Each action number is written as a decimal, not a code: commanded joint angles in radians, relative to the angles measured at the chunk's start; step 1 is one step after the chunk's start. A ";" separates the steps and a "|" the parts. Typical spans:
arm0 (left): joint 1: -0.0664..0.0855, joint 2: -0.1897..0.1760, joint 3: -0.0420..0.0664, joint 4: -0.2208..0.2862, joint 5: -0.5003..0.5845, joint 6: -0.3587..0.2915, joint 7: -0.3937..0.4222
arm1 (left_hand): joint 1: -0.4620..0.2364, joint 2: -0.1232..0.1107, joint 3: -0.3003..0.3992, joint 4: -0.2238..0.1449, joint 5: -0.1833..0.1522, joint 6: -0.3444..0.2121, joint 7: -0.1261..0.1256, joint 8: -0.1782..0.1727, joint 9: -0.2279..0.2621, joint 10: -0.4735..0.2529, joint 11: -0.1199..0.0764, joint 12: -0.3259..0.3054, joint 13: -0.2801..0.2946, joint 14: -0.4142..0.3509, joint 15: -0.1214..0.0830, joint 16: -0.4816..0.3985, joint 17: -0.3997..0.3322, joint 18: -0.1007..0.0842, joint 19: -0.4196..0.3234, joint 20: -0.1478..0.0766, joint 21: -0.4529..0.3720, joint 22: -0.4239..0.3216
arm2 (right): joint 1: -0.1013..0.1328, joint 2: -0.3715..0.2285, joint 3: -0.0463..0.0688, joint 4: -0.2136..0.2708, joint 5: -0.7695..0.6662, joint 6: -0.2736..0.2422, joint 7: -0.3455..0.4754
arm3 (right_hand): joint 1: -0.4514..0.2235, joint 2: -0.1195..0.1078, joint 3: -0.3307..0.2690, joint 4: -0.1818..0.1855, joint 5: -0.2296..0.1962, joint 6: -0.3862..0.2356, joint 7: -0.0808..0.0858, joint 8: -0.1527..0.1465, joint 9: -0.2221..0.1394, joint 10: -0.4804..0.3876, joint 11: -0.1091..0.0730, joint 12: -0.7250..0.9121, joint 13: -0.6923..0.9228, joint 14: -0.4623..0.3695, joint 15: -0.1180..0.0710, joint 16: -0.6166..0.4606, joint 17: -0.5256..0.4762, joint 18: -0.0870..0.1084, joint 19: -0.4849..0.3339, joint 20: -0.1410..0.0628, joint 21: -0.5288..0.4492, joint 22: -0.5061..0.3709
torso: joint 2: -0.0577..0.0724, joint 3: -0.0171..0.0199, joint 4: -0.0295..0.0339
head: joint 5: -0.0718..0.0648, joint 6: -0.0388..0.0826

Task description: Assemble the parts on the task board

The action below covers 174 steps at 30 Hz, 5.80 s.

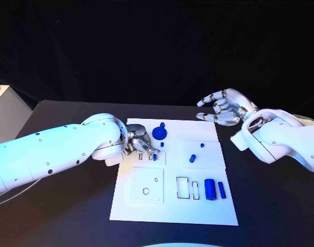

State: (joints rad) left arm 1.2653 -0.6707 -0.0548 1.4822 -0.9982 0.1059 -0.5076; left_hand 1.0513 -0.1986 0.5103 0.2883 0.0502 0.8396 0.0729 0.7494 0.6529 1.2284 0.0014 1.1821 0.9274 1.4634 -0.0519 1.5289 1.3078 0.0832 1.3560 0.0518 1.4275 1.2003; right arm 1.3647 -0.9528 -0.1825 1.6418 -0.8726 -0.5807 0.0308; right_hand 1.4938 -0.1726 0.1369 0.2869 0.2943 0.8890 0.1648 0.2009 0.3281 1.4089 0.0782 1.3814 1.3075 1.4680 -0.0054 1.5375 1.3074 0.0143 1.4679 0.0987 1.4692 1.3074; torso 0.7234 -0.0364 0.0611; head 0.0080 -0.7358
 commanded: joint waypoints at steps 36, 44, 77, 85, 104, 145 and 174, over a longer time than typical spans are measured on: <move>0.005 0.043 -0.009 -0.038 -0.004 0.089 -0.013 | -0.001 0.022 -0.010 -0.004 0.001 -0.011 0.003 -0.007 0.019 -0.009 0.004 -0.001 -0.001 0.075 -0.002 -0.004 0.153 -0.006 -0.002 -0.002 -0.005 -0.001 | -0.002 0.012 0.000 -0.005 -0.017 0.027 -0.014 | -0.010 -0.009 0.005 0.002 0.004 -0.007 0.000 -0.006 -0.002 -0.005 0.001 -0.003 0.092 0.084 0.008 -0.001 0.193 0.013 0.055 0.005 -0.005 0.192 | 0.001 0.0015 0.0002 | -0.007 -0.013; 0.005 0.047 -0.012 -0.041 -0.001 0.105 -0.013 | 0.014 0.041 0.002 -0.008 0.001 -0.012 0.002 -0.008 0.031 -0.009 0.003 0.004 0.003 0.075 -0.003 -0.004 0.155 -0.006 -0.002 -0.001 -0.005 0.001 | -0.003 0.015 0.000 -0.004 -0.020 0.031 -0.014 | -0.011 -0.008 0.006 0.002 0.005 -0.007 0.000 -0.005 -0.002 -0.005 0.001 -0.002 0.092 0.084 0.008 -0.001 0.193 0.013 0.054 0.005 -0.006 0.192 | 0.002 0.0019 -0.0006 | -0.004 -0.009; 0.004 0.019 -0.007 -0.011 0.104 0.053 -0.005 | 0.068 0.049 0.433 -0.268 0.001 -0.036 -0.001 -0.008 0.170 -0.010 -0.004 0.004 -0.005 0.076 -0.009 -0.006 0.161 -0.006 -0.006 -0.007 -0.004 0.008 | -0.003 0.013 -0.002 -0.006 -0.025 0.047 -0.025 | -0.014 -0.007 0.008 0.001 0.009 -0.007 0.000 -0.005 -0.002 -0.004 0.001 -0.001 0.093 0.083 0.008 -0.002 0.192 0.013 0.054 0.006 -0.006 0.191 | 0.004 -0.0001 0.0010 | -0.011 -0.014; 0.005 -0.001 -0.006 -0.001 0.110 0.037 -0.004 | 0.050 0.043 0.470 -0.296 0.003 -0.027 -0.001 0.001 0.189 0.000 -0.005 0.012 0.005 0.078 -0.010 -0.002 0.168 -0.006 -0.004 -0.006 -0.001 0.012 | -0.005 0.012 -0.002 -0.008 -0.026 0.053 -0.028 | -0.014 -0.007 0.008 0.001 0.009 -0.007 0.000 -0.005 -0.002 -0.004 0.001 -0.001 0.093 0.083 0.008 -0.002 0.192 0.013 0.054 0.006 -0.006 0.191 | 0.003 0.0005 0.0018 | -0.013 -0.014; 0.005 -0.024 -0.007 0.028 0.020 -0.017 -0.005 | -0.046 -0.007 0.511 -0.349 0.277 0.025 -0.027 0.044 0.239 0.086 -0.029 0.086 0.105 0.091 -0.032 0.014 0.202 -0.011 0.016 -0.025 0.014 0.042 | -0.006 0.010 -0.004 -0.011 -0.027 0.062 -0.033 | -0.015 -0.007 0.009 0.001 0.010 -0.006 -0.001 -0.004 -0.002 -0.004 0.000 -0.001 0.092 0.083 0.008 -0.002 0.192 0.013 0.055 0.006 -0.006 0.192 | 0.004 0.0011 0.0006 | -0.012 -0.020; 0.003 -0.008 -0.032 0.032 -0.091 -0.017 -0.011 | -0.062 -0.005 0.490 -0.345 0.300 0.064 -0.047 0.057 0.237 0.128 -0.047 0.111 0.139 0.094 -0.046 0.019 0.213 -0.018 0.038 -0.035 0.027 0.074 | -0.008 0.008 -0.004 -0.010 -0.030 0.065 -0.036 | -0.017 -0.008 0.009 0.001 0.011 -0.006 -0.001 -0.004 -0.002 -0.005 0.000 -0.002 0.091 0.083 0.008 -0.003 0.191 0.013 0.054 0.006 -0.007 0.191 | 0.005 0.0010 0.0000 | -0.005 -0.033; 0.001 -0.004 -0.037 0.030 -0.094 0.001 -0.011 | -0.065 -0.002 0.481 -0.343 0.299 0.074 -0.052 0.059 0.233 0.132 -0.050 0.110 0.137 0.095 -0.049 0.020 0.215 -0.019 0.041 -0.037 0.029 0.078 | -0.009 0.008 -0.004 -0.008 -0.031 0.073 -0.038 | -0.022 -0.009 0.012 0.001 0.013 -0.005 -0.001 -0.003 -0.002 -0.004 0.000 -0.002 0.091 0.083 0.008 -0.003 0.191 0.013 0.055 0.006 -0.006 0.192 | 0.005 0.0014 -0.0001 | -0.003 -0.043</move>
State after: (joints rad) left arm 1.2676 -0.6778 -0.0912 1.5117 -1.0892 0.0896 -0.5213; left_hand 0.9884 -0.2116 0.8310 0.1111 0.3433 0.8690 0.0585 0.8046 0.7325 1.3548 -0.0465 1.2892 1.0659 1.4668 -0.0910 1.5433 1.3074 0.0833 1.3920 0.0164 1.4512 1.2774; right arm 1.3568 -0.9447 -0.1866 1.6324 -0.8931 -0.5249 -0.0105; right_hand 1.4819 -0.1845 0.1423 0.2868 0.3020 0.8893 0.1645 0.2009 0.3267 1.4091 0.0781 1.3815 1.3081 1.4680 -0.0054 1.5375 1.3078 0.0143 1.4679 0.0987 1.4656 1.3074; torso 0.7284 -0.0350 0.0610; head 0.0048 -0.7777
